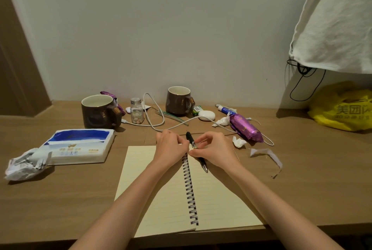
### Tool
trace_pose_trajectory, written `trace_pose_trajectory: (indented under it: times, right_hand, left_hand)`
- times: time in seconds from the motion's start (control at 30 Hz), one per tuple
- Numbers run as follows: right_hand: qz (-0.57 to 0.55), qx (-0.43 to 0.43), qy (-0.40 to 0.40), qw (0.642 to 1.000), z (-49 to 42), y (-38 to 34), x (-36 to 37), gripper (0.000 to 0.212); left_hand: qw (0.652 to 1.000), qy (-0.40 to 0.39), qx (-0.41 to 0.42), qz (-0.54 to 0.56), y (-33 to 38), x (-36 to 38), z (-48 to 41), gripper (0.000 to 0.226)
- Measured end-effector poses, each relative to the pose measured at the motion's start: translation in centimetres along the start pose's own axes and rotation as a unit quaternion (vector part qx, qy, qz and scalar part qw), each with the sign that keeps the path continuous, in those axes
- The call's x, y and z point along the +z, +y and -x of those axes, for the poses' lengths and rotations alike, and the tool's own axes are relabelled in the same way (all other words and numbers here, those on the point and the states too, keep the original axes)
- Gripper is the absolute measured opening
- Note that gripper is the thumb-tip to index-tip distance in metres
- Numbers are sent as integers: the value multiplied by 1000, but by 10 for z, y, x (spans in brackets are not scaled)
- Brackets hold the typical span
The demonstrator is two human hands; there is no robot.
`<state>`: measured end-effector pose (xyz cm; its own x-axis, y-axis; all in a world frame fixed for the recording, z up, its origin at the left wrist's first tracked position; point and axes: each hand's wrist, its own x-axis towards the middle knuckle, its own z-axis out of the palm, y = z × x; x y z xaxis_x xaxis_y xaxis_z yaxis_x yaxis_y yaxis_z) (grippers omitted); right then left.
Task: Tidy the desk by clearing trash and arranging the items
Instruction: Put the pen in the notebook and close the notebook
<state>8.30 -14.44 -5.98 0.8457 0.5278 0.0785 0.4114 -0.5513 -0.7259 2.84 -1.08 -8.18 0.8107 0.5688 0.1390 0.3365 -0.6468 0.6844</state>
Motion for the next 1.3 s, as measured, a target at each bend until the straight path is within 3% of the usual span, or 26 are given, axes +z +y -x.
trace_pose_trajectory:
  times: [0.3, 0.67, 0.93, 1.3]
  right_hand:
    - [23, 56, -98, 993, 2, -12, -6, 35]
    - [46, 51, -94, 993, 22, -15, -10, 33]
    - [-55, 65, -131, 988, 28, -18, -6, 35]
    - [-18, 9, -121, 992, 42, -18, -11, 42]
  left_hand:
    - [1000, -11, 5, -10, 2, -5, 1, 25]
    - [1000, -2, 17, -9, -2, -1, 0, 27]
    - [996, 5, 49, 81, -10, -5, -5, 11]
    - [989, -45, 98, 103, -18, -25, 12, 32]
